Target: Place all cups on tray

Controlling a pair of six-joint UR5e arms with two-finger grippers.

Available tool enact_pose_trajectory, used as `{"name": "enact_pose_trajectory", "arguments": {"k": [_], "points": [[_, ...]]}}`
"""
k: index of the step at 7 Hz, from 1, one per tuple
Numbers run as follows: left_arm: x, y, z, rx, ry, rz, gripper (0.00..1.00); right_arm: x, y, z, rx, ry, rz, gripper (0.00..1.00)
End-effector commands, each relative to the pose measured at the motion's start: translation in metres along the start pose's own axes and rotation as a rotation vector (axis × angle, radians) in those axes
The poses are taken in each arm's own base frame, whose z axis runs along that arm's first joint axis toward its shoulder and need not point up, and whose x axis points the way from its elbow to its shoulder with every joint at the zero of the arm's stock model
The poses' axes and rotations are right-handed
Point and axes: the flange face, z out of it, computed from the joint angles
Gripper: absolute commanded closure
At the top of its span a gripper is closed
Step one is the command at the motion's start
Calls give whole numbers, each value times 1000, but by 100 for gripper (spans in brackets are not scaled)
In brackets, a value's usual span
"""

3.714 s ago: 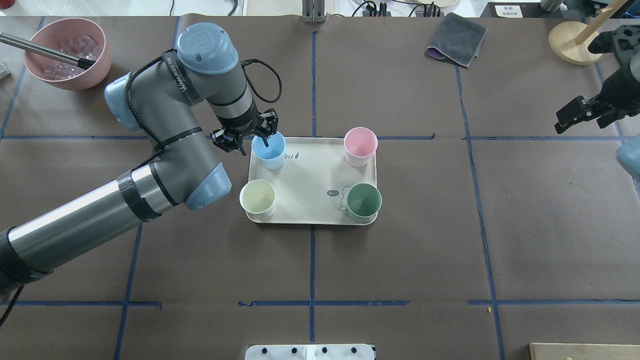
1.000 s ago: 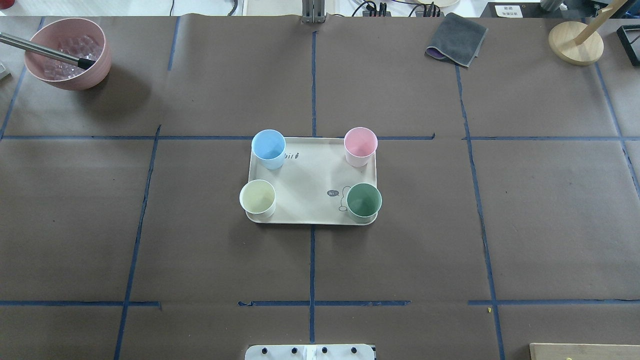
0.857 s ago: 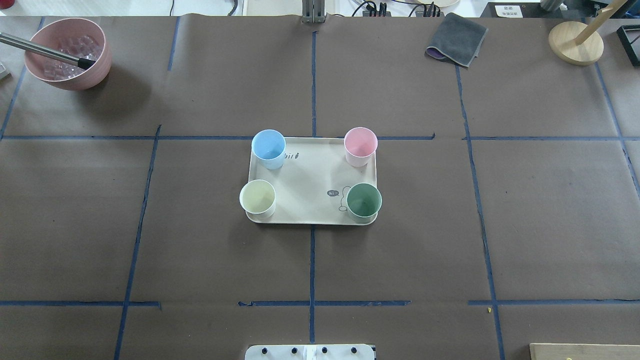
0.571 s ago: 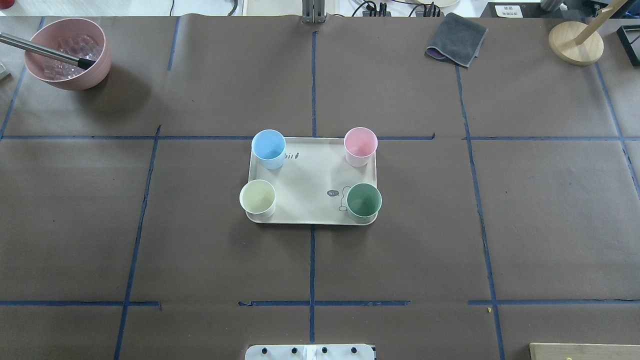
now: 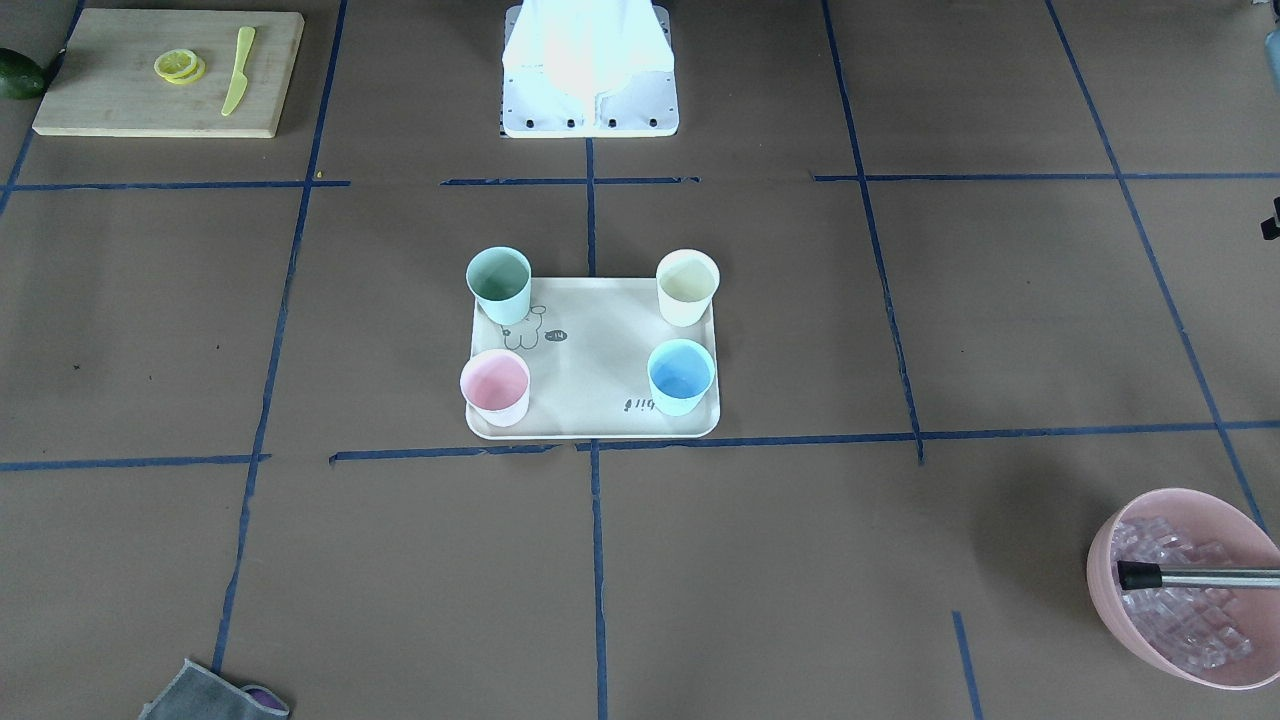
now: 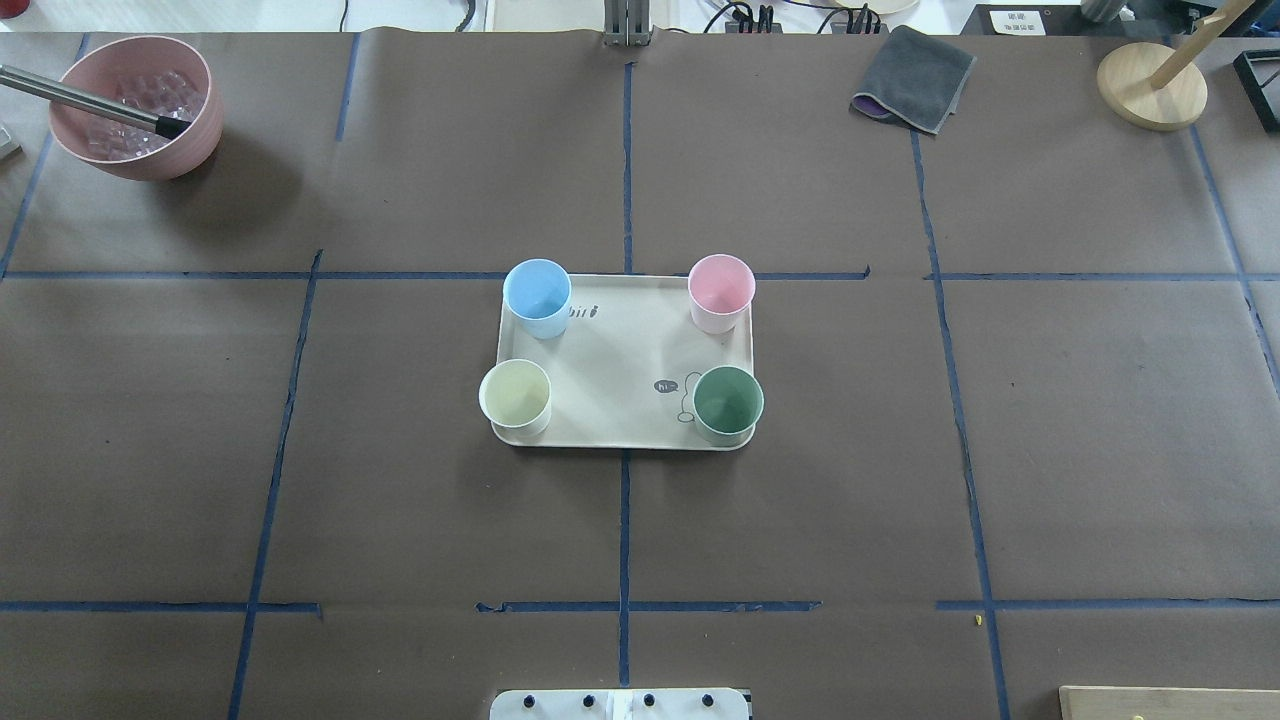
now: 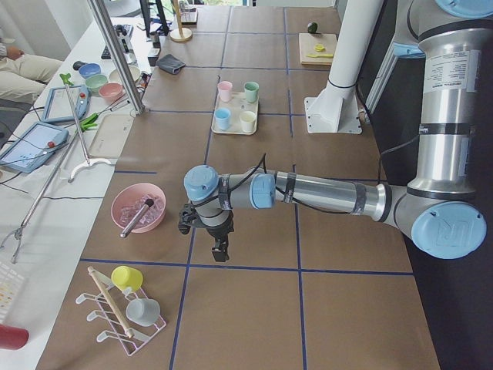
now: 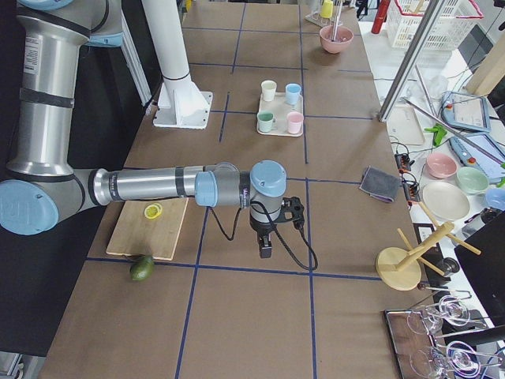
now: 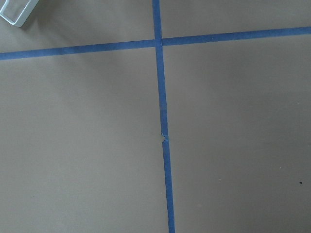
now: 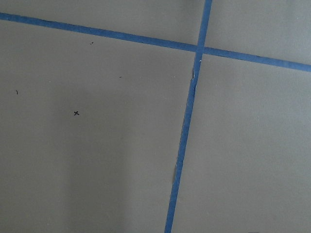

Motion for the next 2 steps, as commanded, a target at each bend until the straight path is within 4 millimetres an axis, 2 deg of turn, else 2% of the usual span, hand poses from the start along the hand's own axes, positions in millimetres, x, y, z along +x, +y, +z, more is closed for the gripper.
{"name": "enact_pose_trajectory", "arguments": {"k": [1, 2], "points": [[1, -1, 0, 1, -1, 3, 0, -1, 0, 1, -2, 0, -2, 0], [2, -1, -1, 4, 1, 5, 0, -2, 0, 1, -1, 0, -3, 0]]}}
